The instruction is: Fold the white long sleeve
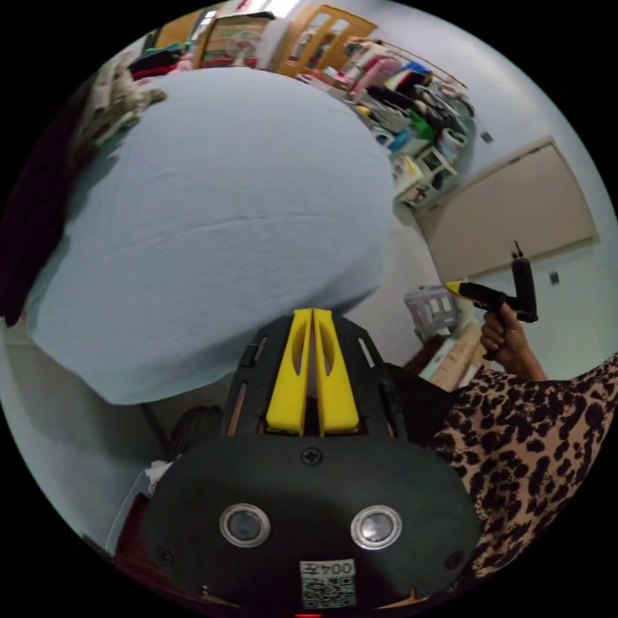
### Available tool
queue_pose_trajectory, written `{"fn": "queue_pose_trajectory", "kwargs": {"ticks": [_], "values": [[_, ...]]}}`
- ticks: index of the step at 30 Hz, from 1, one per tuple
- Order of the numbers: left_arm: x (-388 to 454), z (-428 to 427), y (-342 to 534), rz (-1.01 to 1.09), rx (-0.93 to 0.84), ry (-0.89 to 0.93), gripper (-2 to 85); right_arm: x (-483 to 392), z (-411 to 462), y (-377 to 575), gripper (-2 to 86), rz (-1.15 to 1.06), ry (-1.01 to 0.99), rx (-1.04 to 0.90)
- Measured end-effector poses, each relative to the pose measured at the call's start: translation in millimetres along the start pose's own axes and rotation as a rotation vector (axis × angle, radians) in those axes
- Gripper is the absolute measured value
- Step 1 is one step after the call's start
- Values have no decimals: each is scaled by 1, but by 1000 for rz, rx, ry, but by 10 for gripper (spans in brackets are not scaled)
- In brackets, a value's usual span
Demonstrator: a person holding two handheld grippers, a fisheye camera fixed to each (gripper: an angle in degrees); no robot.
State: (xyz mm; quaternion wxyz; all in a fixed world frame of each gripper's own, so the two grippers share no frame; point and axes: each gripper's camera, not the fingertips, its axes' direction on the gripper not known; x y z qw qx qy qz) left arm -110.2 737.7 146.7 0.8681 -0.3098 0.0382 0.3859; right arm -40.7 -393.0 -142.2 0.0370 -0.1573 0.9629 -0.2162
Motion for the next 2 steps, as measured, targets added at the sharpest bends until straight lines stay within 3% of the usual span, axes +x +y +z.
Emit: {"fn": "queue_pose_trajectory", "kwargs": {"ticks": [2], "values": [[-41, -18, 11, -73, 31, -14, 1, -55, -3, -49, -7, -93, 114, -94]]}}
